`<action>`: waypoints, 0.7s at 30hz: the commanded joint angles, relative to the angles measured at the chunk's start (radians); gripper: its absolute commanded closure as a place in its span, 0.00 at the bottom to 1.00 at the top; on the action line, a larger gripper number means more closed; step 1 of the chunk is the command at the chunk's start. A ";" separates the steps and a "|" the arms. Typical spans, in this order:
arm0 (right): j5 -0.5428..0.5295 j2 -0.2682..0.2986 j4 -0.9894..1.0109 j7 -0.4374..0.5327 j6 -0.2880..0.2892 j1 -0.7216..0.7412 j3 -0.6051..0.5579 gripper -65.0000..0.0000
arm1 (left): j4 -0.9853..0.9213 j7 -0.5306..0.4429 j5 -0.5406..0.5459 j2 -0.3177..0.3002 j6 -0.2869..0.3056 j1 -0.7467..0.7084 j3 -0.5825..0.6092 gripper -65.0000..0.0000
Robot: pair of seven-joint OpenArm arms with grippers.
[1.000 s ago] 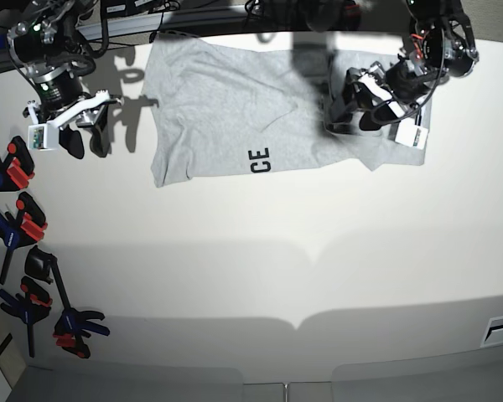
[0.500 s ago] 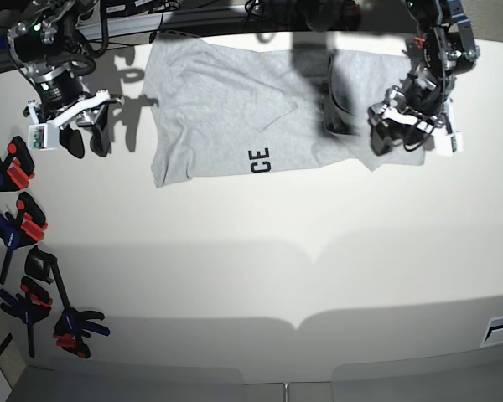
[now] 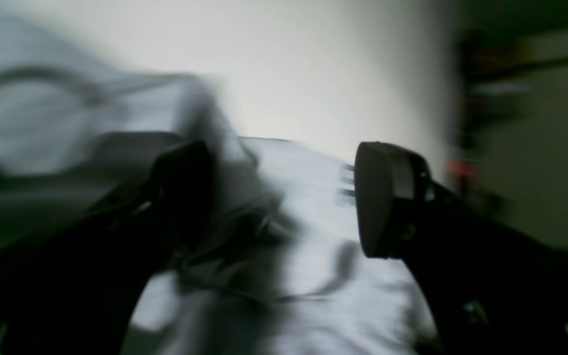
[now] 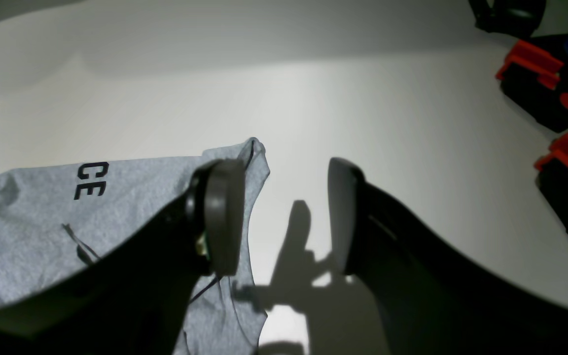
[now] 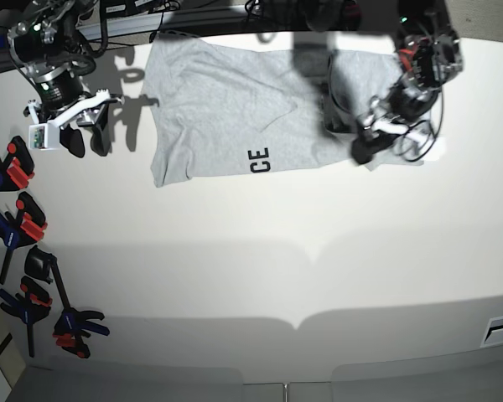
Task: Fold the T-shirt properly
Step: 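Push the folded end further along the shirt with the left gripper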
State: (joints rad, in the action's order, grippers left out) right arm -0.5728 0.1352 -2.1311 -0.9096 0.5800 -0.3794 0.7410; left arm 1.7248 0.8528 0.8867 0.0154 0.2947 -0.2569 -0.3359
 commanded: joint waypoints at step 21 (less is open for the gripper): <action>0.151 0.011 -0.019 -0.028 -0.018 0.000 0.004 0.33 | 0.016 0.015 0.038 0.076 0.167 0.055 0.363 0.34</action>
State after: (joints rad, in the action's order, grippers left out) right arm -0.4141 0.1356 -2.1311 -0.9646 0.5686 -0.3820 0.7410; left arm 1.7248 0.8764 0.9012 0.0845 0.4492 -0.2100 0.0246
